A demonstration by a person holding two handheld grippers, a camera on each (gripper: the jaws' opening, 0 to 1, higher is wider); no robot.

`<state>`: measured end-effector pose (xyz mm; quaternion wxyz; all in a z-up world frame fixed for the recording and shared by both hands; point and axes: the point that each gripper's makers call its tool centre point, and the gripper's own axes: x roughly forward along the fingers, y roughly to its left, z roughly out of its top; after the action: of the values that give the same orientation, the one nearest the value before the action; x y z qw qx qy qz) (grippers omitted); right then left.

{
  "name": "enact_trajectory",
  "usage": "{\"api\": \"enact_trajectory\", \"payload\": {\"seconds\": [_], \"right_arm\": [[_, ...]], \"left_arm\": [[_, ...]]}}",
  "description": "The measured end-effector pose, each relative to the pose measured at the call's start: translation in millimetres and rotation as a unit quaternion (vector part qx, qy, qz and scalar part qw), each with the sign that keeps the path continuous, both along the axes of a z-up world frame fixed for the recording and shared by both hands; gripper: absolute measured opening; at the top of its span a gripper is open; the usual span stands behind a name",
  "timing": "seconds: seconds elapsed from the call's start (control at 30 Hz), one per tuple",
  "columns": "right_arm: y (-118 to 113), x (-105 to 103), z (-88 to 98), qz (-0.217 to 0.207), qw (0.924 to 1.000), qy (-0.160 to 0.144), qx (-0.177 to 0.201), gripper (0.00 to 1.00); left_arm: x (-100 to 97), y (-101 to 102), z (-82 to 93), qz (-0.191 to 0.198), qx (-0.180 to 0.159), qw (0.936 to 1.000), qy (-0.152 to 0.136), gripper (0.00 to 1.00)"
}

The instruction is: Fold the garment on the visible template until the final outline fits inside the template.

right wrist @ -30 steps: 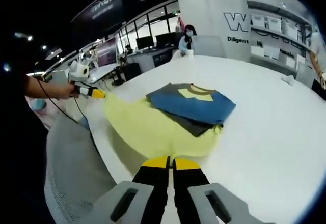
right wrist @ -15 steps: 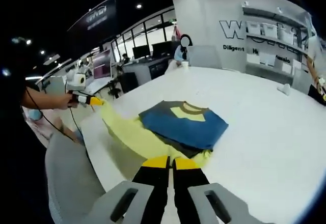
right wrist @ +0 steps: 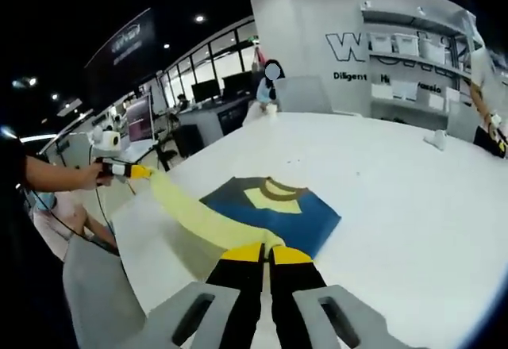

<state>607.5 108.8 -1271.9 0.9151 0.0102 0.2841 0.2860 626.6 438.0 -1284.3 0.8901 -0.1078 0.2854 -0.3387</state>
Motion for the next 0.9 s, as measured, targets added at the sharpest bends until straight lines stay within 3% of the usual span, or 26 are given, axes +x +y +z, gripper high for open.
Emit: {"api": "enact_trajectory", "payload": {"seconds": [0.3,0.53,0.9], "right_arm": [[-3,27,-1.6,-0.013,0.9999,0.006,0.006,0.00],[-6,47,-3.9,-0.043,0.9981,0.023,0.039,0.00],[-6,71,-10.6,-0.056,0.9978,0.023,0.029,0.00]], "left_arm": [[26.8,-2,0.1,0.008,-0.005,1.0000,0.002,0.01],[50.9,-3,0.7,0.025,-0.026,0.9993,0.008,0.01],[82.5,-7,-2.0,0.025,-0.014,0.9996,-0.001,0.01]]}}
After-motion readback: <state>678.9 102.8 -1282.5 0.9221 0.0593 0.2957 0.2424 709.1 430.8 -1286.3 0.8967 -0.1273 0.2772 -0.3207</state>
